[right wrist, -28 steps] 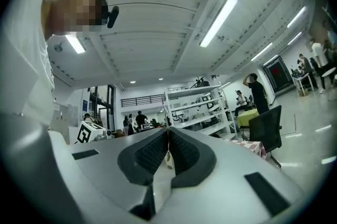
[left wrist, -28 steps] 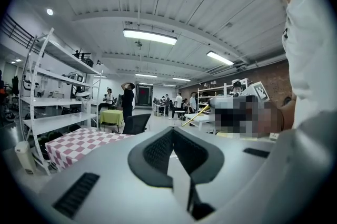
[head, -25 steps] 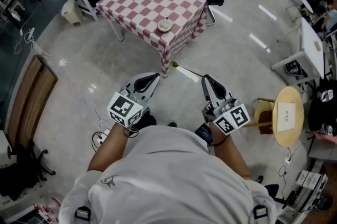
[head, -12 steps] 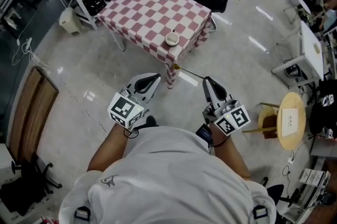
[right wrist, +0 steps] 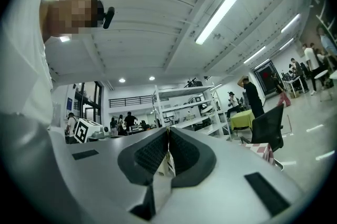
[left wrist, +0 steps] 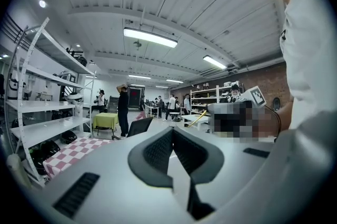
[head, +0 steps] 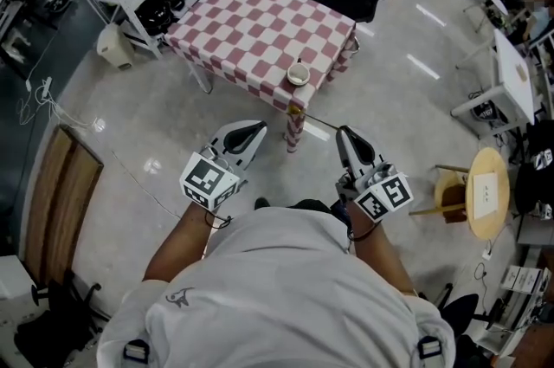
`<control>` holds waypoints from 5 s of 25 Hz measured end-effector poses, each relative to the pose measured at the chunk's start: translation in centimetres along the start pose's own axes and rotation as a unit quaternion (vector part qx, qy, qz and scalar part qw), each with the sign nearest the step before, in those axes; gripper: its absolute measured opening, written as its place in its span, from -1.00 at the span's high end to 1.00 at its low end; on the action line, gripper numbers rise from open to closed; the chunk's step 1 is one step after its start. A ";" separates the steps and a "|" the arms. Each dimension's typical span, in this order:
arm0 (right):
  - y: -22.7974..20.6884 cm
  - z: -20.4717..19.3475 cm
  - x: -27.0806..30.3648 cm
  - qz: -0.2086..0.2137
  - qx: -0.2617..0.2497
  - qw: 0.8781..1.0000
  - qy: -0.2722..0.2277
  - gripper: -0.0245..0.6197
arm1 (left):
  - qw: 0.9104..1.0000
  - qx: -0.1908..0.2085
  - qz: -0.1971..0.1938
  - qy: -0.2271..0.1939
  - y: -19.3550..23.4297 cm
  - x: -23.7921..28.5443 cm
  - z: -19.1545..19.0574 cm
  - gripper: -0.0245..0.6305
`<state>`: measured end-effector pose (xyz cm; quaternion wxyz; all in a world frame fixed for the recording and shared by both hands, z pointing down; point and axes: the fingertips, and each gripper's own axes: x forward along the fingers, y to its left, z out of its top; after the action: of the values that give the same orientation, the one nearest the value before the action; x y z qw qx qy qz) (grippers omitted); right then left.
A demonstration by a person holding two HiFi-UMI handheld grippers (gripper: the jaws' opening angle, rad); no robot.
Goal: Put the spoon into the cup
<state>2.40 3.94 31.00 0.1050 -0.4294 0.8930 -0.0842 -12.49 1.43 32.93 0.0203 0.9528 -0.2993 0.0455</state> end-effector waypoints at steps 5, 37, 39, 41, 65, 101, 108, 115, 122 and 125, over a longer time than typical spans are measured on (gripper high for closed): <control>0.2 -0.3 1.7 -0.001 0.001 1.000 0.009 0.82 | 1.000 -0.005 -0.003 0.001 1.3 -0.6 0.0 0.88; -14.4 2.3 8.9 0.013 0.012 1.000 0.007 0.82 | 1.000 0.002 0.024 0.017 10.1 13.1 1.3 0.89; -15.8 3.3 8.9 0.015 0.010 1.000 0.001 0.82 | 1.000 0.004 0.026 0.017 10.3 14.7 1.5 0.88; -17.1 3.9 8.8 0.018 0.010 1.000 -0.003 0.82 | 0.999 0.013 0.028 0.021 10.4 15.8 1.4 0.88; -23.8 2.6 10.0 -0.001 0.020 1.000 0.016 0.82 | 0.999 0.003 0.002 0.043 12.6 23.9 -1.4 0.88; -32.2 -13.3 18.5 -0.027 0.117 0.980 0.157 0.82 | 0.987 -0.082 -0.017 0.134 21.4 28.3 -13.0 0.88; -33.0 -16.1 18.5 -0.036 0.129 0.974 0.183 0.82 | 0.984 -0.096 -0.039 0.143 21.3 28.9 -15.4 0.88; -33.0 -19.4 19.0 -0.037 0.147 0.967 0.205 0.82 | 0.983 -0.105 -0.048 0.146 22.0 28.8 -18.0 0.88; -33.2 -22.3 19.5 -0.032 0.158 0.960 0.227 0.82 | 0.978 -0.113 -0.059 0.163 22.3 29.4 -20.2 0.88; -33.1 -23.3 19.5 -0.026 0.159 0.958 0.238 0.82 | 0.977 -0.119 -0.068 0.165 21.9 30.0 -20.5 0.88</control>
<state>9.22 -30.40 59.15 -0.0458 -0.3982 0.8556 -0.3275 -2.09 -32.23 56.55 0.1860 0.9410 -0.2298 0.1647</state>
